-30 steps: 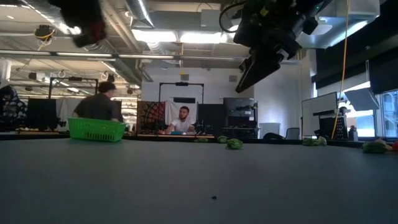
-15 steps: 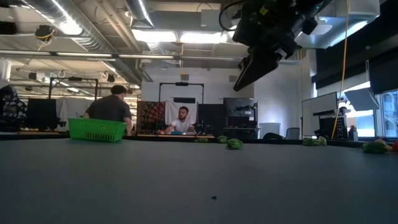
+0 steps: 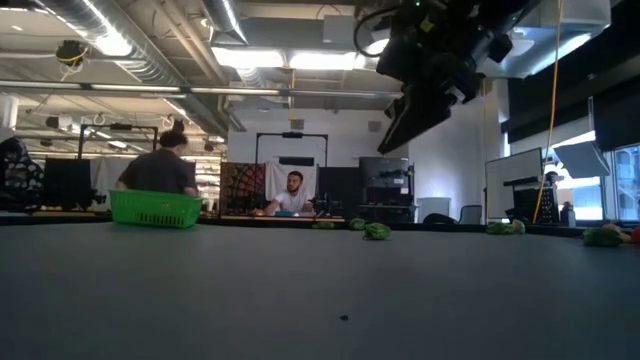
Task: Sort produce into baskets
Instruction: Put the red chili pepper into the yellow bin, then put the green chili pepper into the blue bin
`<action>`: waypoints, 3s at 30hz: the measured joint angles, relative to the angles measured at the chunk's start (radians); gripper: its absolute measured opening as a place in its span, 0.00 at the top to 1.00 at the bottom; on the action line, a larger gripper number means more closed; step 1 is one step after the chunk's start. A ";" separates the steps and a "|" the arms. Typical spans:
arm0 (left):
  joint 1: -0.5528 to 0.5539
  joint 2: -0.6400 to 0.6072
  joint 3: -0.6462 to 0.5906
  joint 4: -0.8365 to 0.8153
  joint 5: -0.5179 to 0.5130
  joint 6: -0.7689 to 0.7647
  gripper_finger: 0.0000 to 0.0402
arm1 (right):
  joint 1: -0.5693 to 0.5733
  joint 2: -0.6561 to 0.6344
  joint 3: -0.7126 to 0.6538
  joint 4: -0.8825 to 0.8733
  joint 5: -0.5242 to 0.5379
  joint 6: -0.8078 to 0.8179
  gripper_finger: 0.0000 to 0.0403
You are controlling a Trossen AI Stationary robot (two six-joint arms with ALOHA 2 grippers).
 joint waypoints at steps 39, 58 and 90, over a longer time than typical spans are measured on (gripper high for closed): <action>0.363 -0.113 -0.001 -0.118 -0.070 0.375 0.57 | -0.004 0.000 -0.009 0.035 0.158 -0.008 0.67; 0.738 -0.145 -0.159 0.003 -0.106 1.046 0.63 | -0.061 0.092 -0.008 -0.028 0.204 0.022 0.35; 0.888 -0.155 -0.407 0.587 -0.334 1.133 0.65 | -0.048 0.269 -0.009 0.072 0.101 -0.104 0.97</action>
